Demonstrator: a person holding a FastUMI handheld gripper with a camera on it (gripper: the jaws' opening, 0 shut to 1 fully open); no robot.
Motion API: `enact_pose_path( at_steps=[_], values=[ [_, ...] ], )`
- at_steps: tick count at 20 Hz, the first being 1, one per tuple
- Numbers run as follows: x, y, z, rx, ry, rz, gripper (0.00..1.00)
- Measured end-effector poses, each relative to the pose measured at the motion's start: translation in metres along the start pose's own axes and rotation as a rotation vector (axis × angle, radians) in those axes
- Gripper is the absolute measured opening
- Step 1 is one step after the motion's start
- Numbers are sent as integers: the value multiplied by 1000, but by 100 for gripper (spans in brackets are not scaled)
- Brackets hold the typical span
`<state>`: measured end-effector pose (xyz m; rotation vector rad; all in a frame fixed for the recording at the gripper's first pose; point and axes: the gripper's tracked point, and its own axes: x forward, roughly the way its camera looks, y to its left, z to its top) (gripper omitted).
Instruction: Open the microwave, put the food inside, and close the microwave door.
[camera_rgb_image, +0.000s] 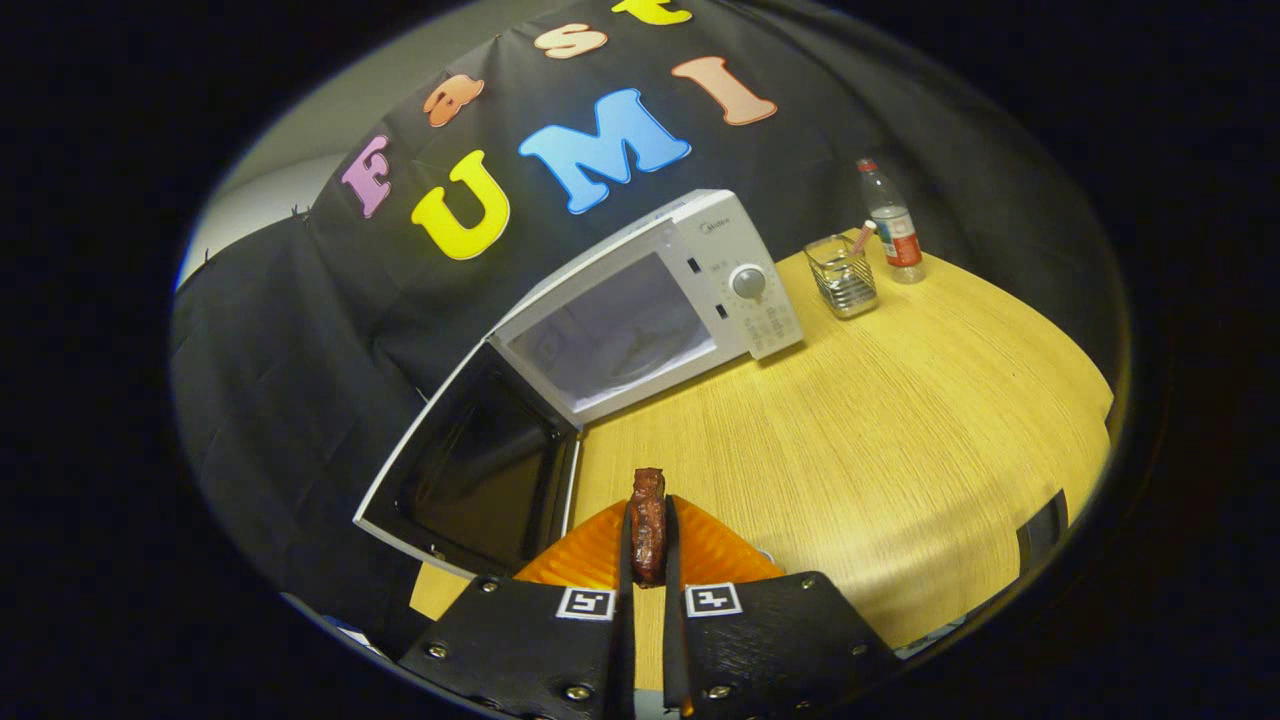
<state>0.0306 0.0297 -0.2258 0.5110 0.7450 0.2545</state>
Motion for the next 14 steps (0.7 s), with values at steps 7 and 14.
enact_pose_path(
  at_steps=[7, 14],
  values=[
    [64, 42, 53, -60, -60, 87, 11],
    [136, 62, 87, -40, -144, 124, 11]
  ],
)
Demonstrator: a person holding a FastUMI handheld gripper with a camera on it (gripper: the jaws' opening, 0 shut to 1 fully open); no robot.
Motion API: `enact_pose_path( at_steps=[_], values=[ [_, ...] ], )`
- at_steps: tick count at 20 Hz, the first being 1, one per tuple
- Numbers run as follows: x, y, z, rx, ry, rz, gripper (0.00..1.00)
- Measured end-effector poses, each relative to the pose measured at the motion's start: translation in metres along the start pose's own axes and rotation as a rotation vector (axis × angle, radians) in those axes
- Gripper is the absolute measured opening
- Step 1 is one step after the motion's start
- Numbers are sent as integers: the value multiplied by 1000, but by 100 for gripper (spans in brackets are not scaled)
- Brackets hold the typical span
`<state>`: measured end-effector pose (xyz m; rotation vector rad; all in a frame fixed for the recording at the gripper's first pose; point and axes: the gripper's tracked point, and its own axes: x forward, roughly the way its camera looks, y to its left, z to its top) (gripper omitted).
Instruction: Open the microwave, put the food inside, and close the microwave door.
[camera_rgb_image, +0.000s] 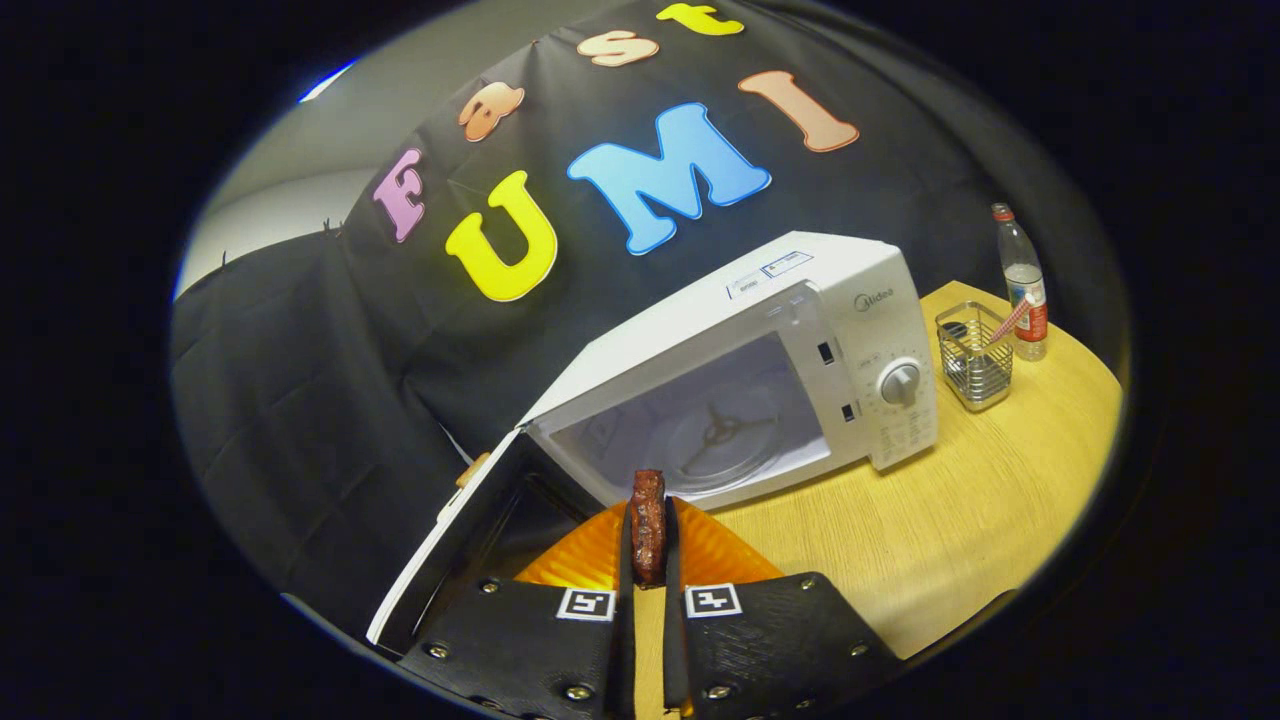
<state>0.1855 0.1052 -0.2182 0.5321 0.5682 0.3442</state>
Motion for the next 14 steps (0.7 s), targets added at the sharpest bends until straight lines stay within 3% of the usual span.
enact_pose_path(
  at_steps=[7, 14],
  values=[
    [75, -4, 3, -22, -121, -8, 11],
    [138, -7, 1, 52, -151, -3, 11]
  ],
)
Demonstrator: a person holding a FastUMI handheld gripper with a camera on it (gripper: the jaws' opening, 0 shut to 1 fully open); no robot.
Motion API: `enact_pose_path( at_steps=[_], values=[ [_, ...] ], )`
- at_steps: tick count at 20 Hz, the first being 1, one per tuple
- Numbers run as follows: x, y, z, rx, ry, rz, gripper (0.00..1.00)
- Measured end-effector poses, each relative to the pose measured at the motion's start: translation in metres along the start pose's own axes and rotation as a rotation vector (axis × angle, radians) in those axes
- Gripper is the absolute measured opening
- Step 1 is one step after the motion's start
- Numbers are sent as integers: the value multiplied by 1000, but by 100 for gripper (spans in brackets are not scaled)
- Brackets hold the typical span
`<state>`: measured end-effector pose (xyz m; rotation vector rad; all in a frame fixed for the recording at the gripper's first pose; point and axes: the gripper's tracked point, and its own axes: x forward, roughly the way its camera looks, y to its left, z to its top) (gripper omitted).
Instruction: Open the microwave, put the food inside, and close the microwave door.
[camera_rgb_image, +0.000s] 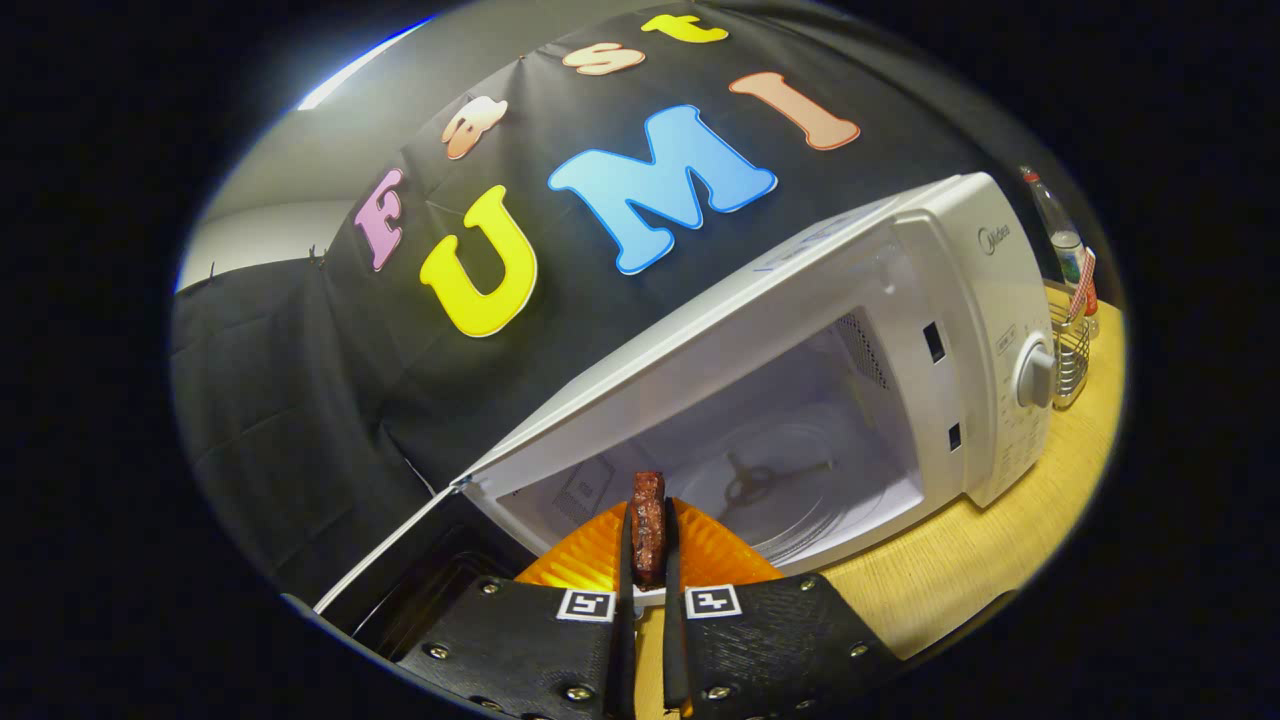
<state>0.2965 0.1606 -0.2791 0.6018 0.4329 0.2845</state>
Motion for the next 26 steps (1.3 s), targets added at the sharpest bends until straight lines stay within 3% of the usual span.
enact_pose_path(
  at_steps=[11, 15, 17, 20, 24, 26],
  values=[
    [59, -38, -26, 10, 45, -92, 11],
    [71, -55, -20, -29, 50, -151, 17],
    [78, -68, -24, -62, 69, -192, 30],
    [67, -82, -21, -139, 80, -278, 97],
    [51, -87, 10, -392, -28, -386, 97],
    [47, -71, 11, -427, -25, -339, 97]
  ],
)
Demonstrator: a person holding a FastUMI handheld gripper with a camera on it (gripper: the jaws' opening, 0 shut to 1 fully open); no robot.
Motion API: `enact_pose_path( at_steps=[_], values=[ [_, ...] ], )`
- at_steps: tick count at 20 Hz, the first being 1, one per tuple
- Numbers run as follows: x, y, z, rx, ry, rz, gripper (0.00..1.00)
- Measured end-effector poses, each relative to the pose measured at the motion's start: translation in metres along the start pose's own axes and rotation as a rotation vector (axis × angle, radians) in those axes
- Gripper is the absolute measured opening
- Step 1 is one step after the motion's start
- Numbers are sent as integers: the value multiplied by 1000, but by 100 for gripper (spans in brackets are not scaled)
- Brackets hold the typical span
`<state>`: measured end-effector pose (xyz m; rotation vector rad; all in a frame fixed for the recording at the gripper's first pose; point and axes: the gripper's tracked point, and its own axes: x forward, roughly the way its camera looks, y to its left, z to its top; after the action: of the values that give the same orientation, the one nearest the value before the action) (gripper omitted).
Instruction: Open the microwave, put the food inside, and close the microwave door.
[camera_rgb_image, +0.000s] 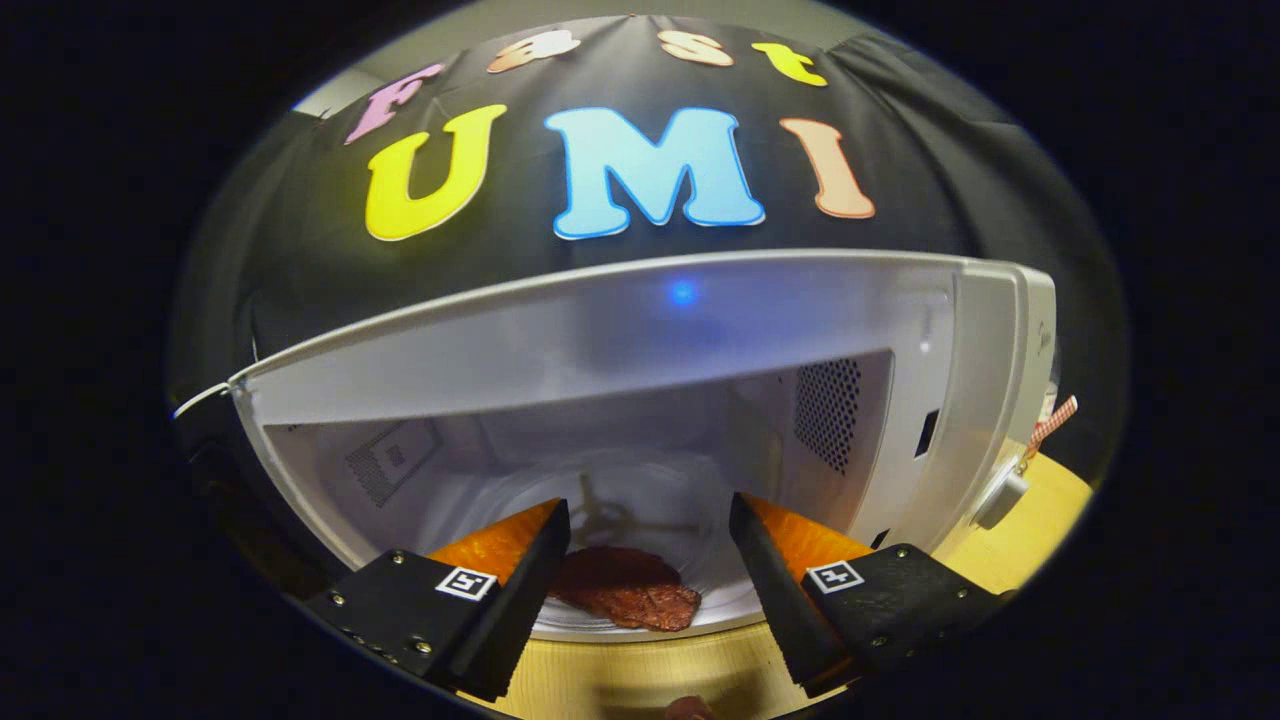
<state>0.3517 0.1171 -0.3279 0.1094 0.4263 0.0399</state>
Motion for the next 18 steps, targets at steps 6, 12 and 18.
enact_pose_path(
  at_steps=[6, 12, 18],
  values=[
    [-68, 32, 16, -36, 2, 96, 98],
    [-162, 77, 53, 3, -38, 243, 97],
    [-255, 129, 86, 14, -92, 418, 97]
  ],
)
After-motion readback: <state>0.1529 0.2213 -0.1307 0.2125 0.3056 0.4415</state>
